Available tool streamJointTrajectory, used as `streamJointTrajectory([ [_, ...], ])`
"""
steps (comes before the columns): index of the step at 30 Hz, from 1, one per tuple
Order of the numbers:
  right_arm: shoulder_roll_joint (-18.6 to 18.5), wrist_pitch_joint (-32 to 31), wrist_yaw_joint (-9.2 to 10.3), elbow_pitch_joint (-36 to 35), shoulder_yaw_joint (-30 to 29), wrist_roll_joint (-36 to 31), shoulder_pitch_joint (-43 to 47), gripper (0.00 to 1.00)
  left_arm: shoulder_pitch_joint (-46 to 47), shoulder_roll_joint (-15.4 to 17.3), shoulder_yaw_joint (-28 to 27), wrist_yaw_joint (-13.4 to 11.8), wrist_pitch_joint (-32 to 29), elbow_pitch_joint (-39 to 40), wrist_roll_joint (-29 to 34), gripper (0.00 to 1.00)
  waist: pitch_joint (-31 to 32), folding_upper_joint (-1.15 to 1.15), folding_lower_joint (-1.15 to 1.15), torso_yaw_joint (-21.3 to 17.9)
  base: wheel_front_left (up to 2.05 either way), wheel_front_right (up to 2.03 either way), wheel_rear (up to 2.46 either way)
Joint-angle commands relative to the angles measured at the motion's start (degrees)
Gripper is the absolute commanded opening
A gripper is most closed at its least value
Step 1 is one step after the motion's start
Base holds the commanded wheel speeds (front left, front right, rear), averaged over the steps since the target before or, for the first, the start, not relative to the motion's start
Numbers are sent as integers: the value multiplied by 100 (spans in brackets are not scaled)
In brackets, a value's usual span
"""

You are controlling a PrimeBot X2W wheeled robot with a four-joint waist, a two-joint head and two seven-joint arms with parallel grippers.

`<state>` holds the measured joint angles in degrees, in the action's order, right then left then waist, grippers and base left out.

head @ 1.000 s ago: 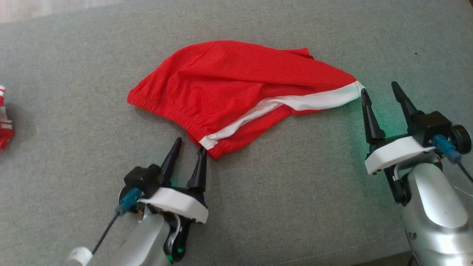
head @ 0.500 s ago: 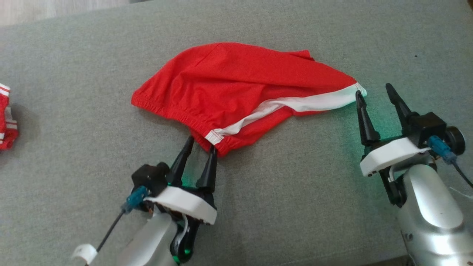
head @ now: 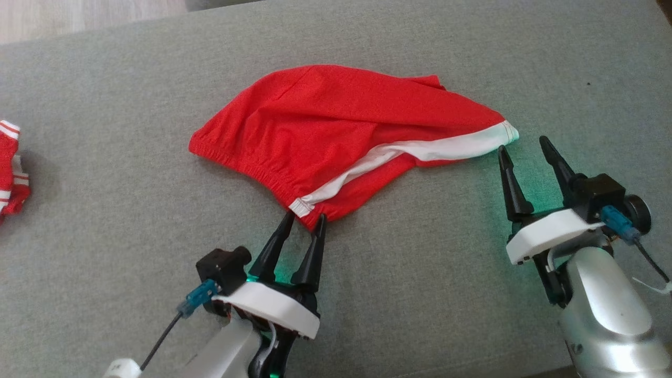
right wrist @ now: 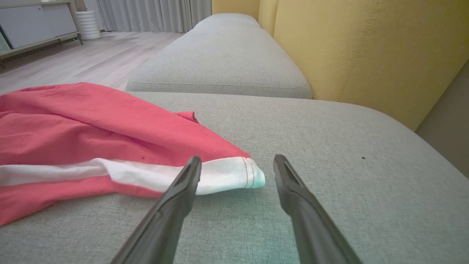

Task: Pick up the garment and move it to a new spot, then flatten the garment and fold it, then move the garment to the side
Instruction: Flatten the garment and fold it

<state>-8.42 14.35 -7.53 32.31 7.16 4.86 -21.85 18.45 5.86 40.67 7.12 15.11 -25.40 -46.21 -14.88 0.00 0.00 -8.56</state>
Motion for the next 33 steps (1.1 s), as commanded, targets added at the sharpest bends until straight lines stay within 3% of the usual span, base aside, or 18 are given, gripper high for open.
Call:
streamJointTrajectory([
  [1, 12, 64, 4, -136, 123, 30, -58, 100, 62, 56, -77, 36, -11, 120, -59, 100, -13, 0, 0, -15, 0, 0, 0],
  [9, 43, 64, 4, -160, 140, 74, -75, 100, 241, 90, -141, 36, -11, -6, -163, 99, -90, 0, 0, -59, 0, 0, 0],
  [10, 50, 64, 4, -158, 140, 86, -67, 100, 250, 89, -156, 36, -11, -7, -186, 45, -87, 0, 0, -55, 0, 0, 0],
  [11, 56, 64, 4, -157, 137, 95, -56, 100, 257, 95, -188, 36, -11, -5, -202, 9, -79, 0, 0, -47, 0, 0, 0],
  [12, 64, 64, 4, -153, 131, 111, -40, 100, 256, 101, -230, 36, -11, -2, -195, 0, -60, 0, 0, -32, 0, 0, 0],
  [21, 179, 64, 4, -171, -25, 293, 252, 100, -86, 319, -831, 36, -11, 188, -34, 0, 287, 0, 0, 262, 0, 0, 0],
  [31, 443, 64, 4, -230, -107, 585, 635, 100, -419, 1101, -1441, 36, -11, 193, 632, 0, 707, 0, 0, 409, 0, 0, 0],
  [32, 464, 64, 4, -249, -120, 610, 669, 100, -442, 1157, -1539, 36, -11, 171, 767, 20, 725, 0, 0, 405, 0, 0, 0],
  [33, 482, 64, 4, -273, -141, 631, 701, 100, -468, 1198, -1668, 36, -11, 138, 942, 83, 739, 0, 0, 400, 0, 0, 0],
])
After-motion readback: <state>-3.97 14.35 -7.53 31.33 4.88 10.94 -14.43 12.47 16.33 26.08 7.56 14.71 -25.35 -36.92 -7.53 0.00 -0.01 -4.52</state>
